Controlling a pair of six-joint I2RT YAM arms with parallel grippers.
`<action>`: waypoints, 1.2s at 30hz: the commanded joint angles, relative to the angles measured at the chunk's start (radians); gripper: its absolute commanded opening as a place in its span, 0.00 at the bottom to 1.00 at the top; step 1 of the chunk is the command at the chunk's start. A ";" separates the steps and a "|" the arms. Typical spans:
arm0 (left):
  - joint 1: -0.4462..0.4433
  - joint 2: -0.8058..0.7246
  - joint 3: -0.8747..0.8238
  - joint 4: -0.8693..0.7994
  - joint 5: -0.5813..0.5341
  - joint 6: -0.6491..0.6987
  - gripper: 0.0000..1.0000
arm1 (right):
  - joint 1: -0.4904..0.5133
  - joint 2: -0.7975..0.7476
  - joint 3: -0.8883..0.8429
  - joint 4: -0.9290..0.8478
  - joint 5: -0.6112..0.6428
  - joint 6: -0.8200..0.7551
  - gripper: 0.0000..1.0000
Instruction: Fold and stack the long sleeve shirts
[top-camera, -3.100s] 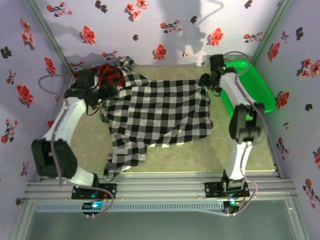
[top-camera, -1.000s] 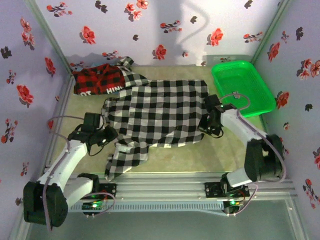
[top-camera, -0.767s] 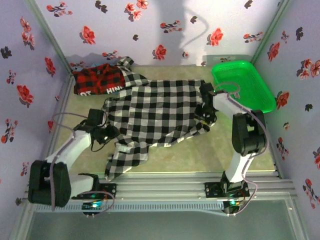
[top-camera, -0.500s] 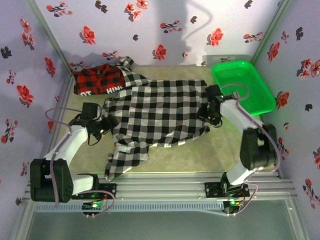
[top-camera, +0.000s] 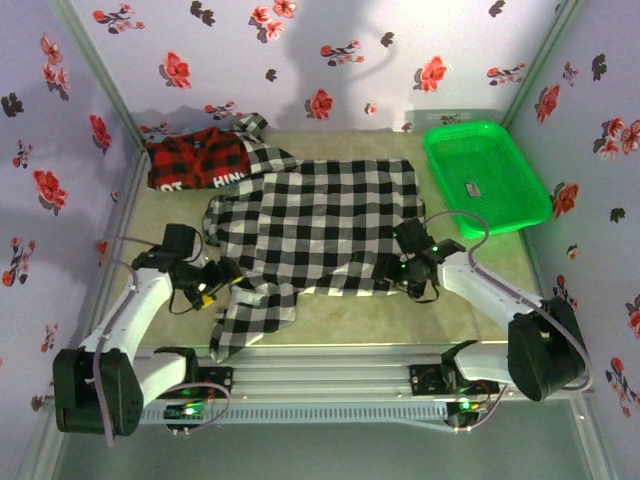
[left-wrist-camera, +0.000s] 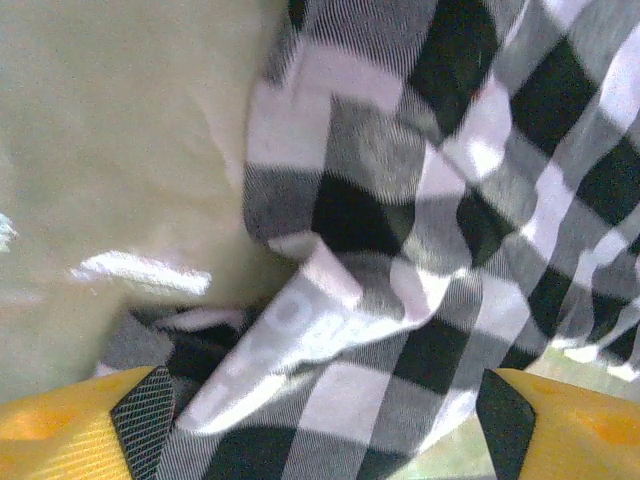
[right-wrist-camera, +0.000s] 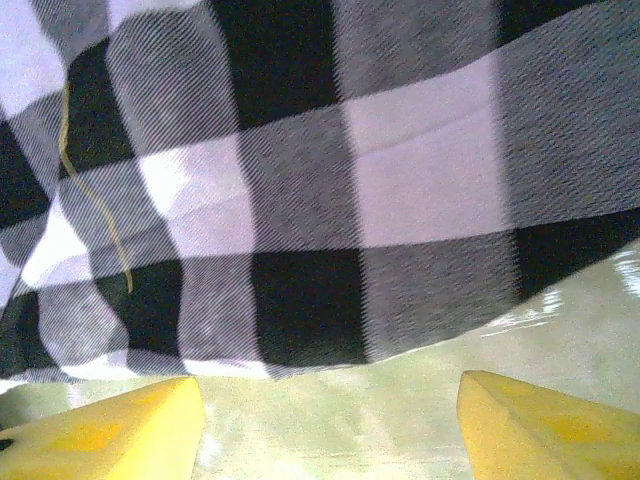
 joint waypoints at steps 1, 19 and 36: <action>-0.074 -0.017 0.011 -0.109 -0.018 -0.036 0.83 | 0.064 0.014 0.008 0.020 0.038 0.081 0.70; -0.209 -0.089 -0.094 -0.119 -0.160 -0.184 0.79 | 0.010 -0.073 -0.104 -0.074 0.138 0.119 0.70; -0.440 -0.215 -0.105 -0.305 -0.274 -0.352 0.74 | -0.068 -0.118 -0.098 -0.095 0.111 0.074 0.70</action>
